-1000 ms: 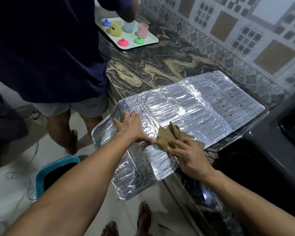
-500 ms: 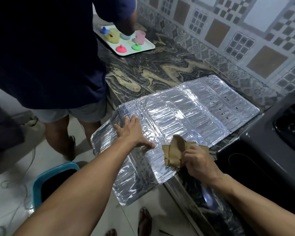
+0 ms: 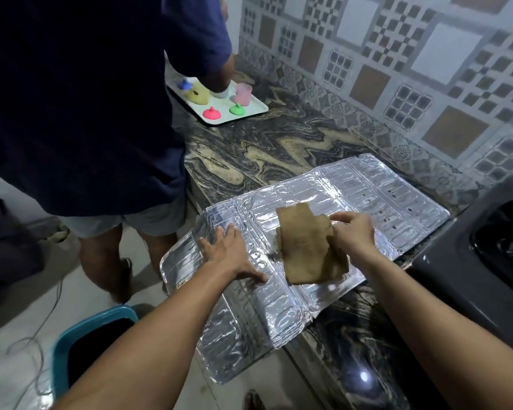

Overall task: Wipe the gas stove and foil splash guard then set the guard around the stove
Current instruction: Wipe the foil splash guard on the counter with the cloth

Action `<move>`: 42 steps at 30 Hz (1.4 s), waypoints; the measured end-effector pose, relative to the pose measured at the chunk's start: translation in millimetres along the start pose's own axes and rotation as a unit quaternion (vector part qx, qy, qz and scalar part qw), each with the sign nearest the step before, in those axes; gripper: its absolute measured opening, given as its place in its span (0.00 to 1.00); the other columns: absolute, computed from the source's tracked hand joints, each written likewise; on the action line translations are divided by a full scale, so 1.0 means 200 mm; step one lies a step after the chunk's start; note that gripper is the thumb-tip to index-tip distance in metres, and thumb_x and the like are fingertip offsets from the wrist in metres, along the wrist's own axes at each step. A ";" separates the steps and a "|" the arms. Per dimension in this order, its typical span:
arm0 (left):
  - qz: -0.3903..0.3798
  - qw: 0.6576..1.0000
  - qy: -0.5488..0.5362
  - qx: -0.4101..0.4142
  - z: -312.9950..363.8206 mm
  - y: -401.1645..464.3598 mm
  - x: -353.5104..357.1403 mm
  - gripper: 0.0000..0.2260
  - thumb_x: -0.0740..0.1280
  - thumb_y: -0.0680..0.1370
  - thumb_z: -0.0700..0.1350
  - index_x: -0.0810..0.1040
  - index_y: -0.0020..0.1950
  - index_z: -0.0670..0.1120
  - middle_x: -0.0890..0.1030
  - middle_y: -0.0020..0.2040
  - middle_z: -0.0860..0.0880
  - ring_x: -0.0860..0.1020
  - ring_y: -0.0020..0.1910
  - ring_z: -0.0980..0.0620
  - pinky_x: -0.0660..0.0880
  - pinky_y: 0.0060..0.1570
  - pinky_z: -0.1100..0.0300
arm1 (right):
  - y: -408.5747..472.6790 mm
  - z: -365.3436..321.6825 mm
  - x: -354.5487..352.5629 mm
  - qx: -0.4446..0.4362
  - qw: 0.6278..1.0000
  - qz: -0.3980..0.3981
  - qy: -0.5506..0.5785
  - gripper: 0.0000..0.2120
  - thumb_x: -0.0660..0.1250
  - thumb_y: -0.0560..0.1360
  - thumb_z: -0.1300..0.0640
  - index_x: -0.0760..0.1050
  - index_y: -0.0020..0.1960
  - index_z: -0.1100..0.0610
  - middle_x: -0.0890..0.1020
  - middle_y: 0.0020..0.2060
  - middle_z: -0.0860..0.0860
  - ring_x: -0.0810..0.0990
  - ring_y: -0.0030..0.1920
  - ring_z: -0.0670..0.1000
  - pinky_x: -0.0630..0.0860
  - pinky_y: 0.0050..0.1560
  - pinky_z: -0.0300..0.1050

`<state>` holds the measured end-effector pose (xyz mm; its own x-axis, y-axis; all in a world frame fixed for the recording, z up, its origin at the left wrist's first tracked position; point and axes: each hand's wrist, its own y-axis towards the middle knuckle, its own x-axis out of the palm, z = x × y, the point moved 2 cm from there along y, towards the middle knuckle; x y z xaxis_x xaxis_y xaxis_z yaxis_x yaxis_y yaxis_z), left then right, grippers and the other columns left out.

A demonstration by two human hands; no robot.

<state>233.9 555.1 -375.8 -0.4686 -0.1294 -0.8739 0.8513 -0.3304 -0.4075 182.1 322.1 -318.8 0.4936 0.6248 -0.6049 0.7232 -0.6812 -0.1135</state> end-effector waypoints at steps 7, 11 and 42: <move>0.034 0.999 0.043 -0.002 0.06 0.05 -0.06 0.54 0.68 0.62 0.74 0.59 0.75 0.41 0.52 0.79 0.40 0.44 0.78 0.39 0.41 0.72 0.33 | -0.06 0.14 0.16 -0.304 0.896 -0.110 -0.303 0.22 0.57 0.79 0.48 0.69 0.71 0.54 0.67 0.73 0.55 0.63 0.72 0.56 0.60 0.73 0.55; 0.040 0.999 0.028 -0.009 0.06 0.10 -0.04 0.59 0.69 0.63 0.72 0.45 0.78 0.41 0.42 0.79 0.40 0.39 0.77 0.39 0.38 0.71 0.34 | 0.00 0.28 0.29 -0.284 0.834 -0.186 -0.435 0.30 0.38 0.77 0.33 0.41 0.77 0.39 0.40 0.78 0.50 0.39 0.77 0.57 0.41 0.76 0.61; 0.053 0.997 0.010 -0.063 0.11 0.13 -0.08 0.60 0.75 0.56 0.69 0.52 0.77 0.44 0.57 0.75 0.41 0.55 0.75 0.41 0.52 0.71 0.36 | 0.11 0.03 0.65 -0.328 0.839 -0.170 -0.401 0.33 0.34 0.74 0.30 0.40 0.77 0.39 0.41 0.78 0.49 0.38 0.78 0.57 0.37 0.72 0.67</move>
<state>258.0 528.3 -367.6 -0.3709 -0.1373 -0.9185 0.9191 -0.1956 -0.3419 259.8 385.2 -404.2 -0.0881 0.1050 -0.9906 0.9961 0.0045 -0.0881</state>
